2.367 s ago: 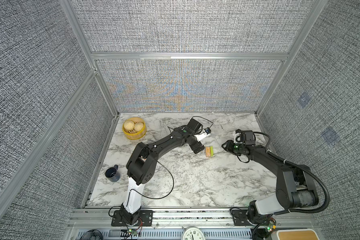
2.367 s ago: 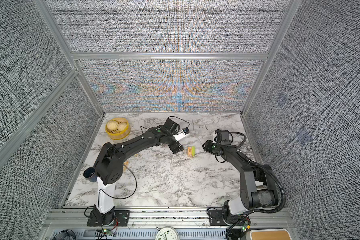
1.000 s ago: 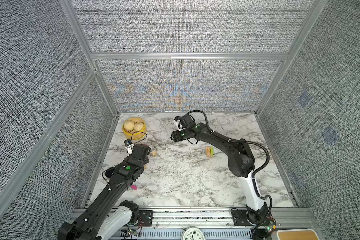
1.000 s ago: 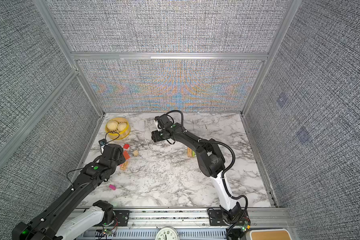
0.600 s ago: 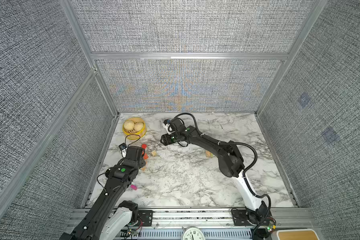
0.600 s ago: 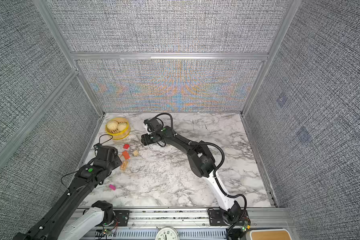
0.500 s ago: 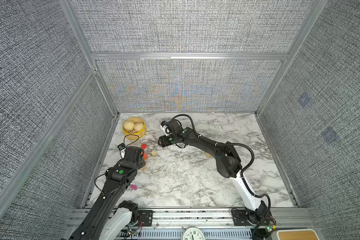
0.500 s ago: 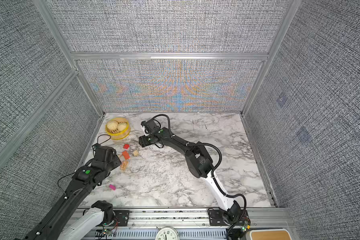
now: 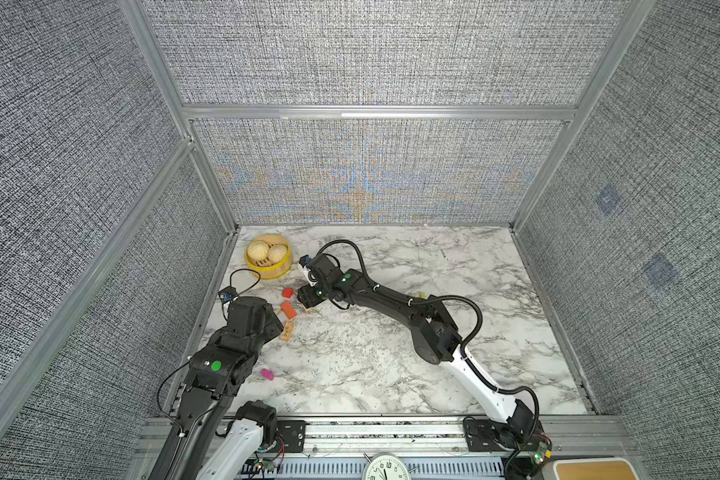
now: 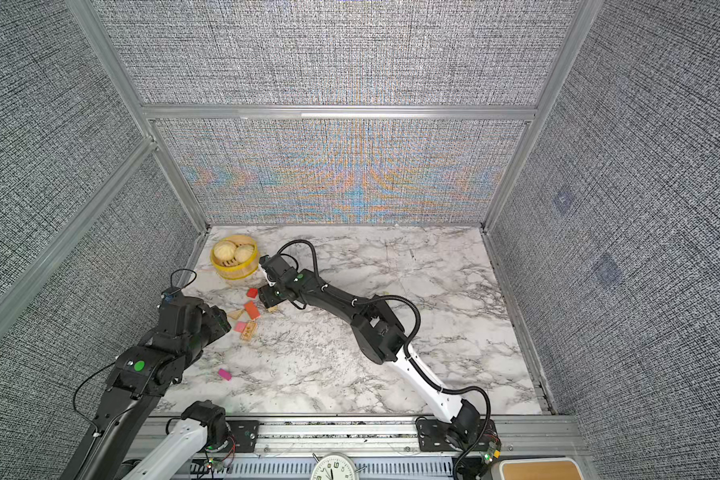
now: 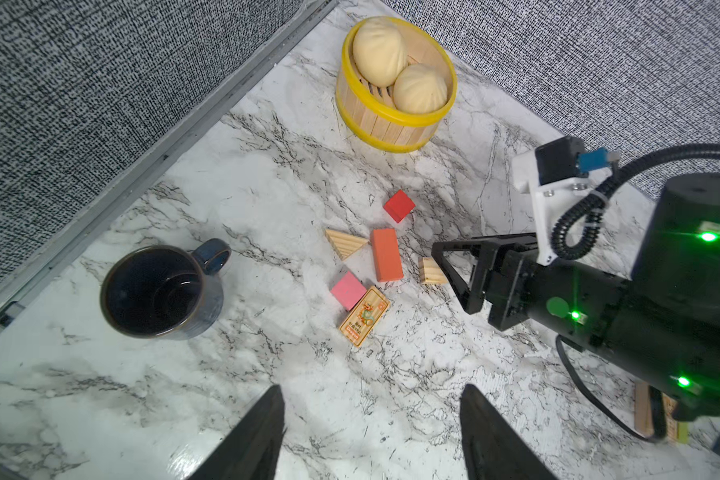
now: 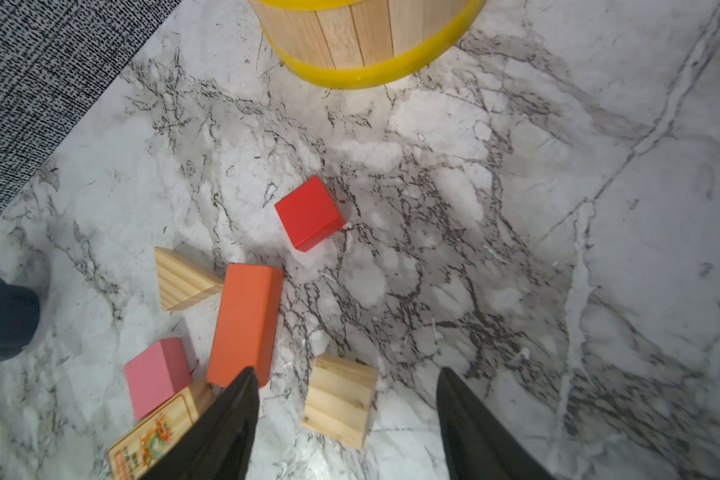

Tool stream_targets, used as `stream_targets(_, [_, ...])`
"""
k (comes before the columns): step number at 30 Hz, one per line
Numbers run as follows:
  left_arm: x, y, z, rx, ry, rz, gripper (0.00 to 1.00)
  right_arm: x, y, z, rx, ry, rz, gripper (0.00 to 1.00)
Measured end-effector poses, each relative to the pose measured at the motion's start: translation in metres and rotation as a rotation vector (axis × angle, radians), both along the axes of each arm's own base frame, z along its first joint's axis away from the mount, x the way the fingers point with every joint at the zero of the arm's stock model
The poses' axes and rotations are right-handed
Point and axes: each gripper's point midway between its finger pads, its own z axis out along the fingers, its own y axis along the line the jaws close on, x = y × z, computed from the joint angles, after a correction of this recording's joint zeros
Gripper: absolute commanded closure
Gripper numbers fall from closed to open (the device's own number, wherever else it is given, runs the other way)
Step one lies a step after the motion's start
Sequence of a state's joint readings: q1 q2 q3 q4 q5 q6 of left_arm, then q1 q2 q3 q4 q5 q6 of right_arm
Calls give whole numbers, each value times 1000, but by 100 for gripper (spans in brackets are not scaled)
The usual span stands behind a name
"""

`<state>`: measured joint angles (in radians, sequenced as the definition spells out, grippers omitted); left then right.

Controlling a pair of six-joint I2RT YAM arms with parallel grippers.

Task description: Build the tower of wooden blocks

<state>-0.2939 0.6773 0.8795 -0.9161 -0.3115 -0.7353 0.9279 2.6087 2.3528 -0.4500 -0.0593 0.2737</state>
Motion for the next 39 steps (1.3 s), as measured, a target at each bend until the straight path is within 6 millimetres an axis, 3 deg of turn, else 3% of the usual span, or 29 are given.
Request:
stream_targets(12, [-13,3,4,5,2,-9,32,-5,3,-22,-82,-55,-17,43])
stream_targets(20, [-16,4,4,4,5,-11,32,-19,5,-35,-117,-53,-1,50])
stream_targets(35, [-19,1,-1,-8,17,-26,31,-24,-5,-35,-154,-69,-14,73])
stream_targets(39, [-14,-4,-1,-12,21,-51,30,-29,-11,-28,-163,-70,-16,75])
